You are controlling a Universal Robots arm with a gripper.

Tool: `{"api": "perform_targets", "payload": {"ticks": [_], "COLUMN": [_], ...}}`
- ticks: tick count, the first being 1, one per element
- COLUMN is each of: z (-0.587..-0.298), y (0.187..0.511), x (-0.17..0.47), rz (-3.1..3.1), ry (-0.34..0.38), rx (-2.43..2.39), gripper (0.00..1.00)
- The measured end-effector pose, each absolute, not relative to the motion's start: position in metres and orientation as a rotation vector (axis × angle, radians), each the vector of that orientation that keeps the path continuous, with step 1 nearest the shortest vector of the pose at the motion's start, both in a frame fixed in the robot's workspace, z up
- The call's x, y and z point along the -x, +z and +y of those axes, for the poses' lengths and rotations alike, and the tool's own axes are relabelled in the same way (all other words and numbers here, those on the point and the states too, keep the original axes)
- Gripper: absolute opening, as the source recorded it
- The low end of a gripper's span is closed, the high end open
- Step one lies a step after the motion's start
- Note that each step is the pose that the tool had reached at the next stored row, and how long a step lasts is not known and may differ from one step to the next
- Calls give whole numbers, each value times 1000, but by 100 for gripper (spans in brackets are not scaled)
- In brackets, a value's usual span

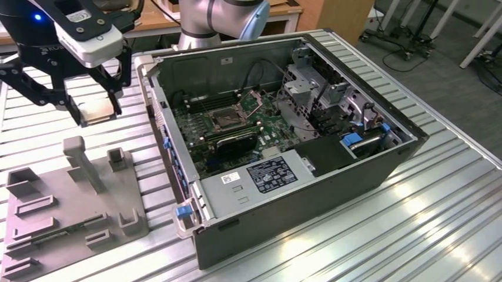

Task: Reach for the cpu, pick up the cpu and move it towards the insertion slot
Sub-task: 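Pick up the cpu and move it towards the insertion slot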

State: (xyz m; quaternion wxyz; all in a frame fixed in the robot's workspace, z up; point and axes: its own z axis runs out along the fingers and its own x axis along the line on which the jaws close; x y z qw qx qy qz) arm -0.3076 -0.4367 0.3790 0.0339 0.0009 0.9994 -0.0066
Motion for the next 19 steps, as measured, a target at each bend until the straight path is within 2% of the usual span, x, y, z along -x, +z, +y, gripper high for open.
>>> {"api": "perform_targets", "payload": {"ticks": [19], "z": [-437], "y": [379], "x": [290], "rz": [3074], "ry": [-20], "rx": [-3], "gripper": [55]}}
